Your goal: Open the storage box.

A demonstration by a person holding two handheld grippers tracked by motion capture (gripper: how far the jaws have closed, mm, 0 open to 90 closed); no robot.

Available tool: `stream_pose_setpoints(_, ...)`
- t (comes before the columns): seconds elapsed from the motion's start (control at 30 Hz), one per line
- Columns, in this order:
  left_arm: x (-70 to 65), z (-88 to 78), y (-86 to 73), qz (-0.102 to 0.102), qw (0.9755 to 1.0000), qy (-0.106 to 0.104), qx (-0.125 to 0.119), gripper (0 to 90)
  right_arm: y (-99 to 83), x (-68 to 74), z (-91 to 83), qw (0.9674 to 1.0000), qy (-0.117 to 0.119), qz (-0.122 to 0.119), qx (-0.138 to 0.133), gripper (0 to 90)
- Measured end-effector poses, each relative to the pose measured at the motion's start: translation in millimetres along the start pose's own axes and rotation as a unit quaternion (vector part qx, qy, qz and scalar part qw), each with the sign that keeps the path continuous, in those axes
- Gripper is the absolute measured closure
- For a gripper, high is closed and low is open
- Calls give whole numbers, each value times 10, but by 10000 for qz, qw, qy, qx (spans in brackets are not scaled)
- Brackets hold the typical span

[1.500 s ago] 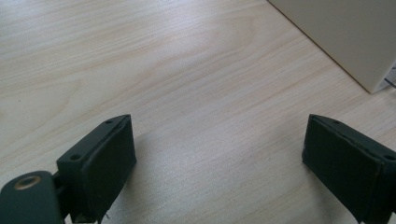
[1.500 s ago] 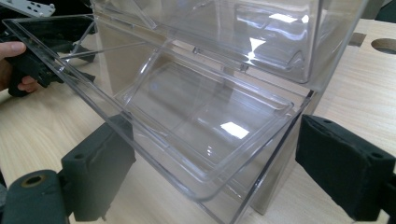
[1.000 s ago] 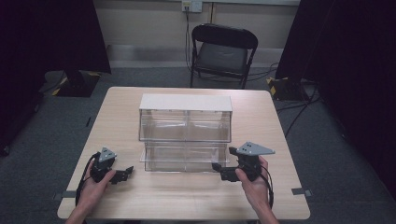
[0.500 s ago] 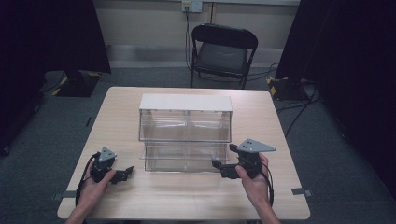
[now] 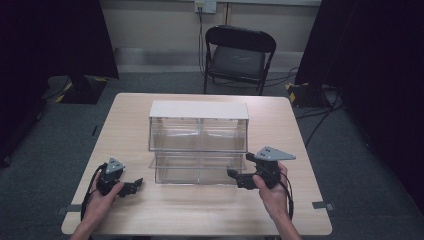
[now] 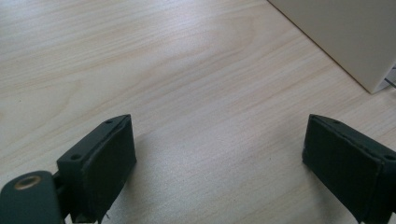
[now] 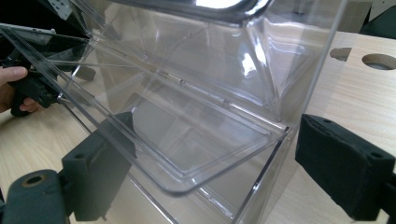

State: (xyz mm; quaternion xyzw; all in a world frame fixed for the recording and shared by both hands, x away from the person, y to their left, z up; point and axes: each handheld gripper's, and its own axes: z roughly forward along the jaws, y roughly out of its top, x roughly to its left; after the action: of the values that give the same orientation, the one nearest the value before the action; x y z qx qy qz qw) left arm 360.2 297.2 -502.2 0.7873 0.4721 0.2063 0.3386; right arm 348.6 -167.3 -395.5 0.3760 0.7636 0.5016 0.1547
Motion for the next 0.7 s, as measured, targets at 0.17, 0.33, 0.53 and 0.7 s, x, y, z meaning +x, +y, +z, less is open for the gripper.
stream_pose_setpoints(0.17, -4, 2, 0, -28, 10000, 0, -14, 89, 12, -2, 8, 10000, 1, -8, 25, 117)
stream_pose_setpoints(0.33, -3, 1, 0, -20, 10000, 2, -8, 89, 31, -20, 10, 10000, 8, -15, 9, 120)
stream_pose_setpoints(0.53, -3, 1, 0, -21, 10000, 1, -9, 89, 47, -23, 28, 10000, 19, -10, 19, 120)
stream_pose_setpoints(0.7, -3, 1, 0, -19, 10000, 1, -9, 89, 84, -22, 38, 10000, 24, 2, -16, 125)
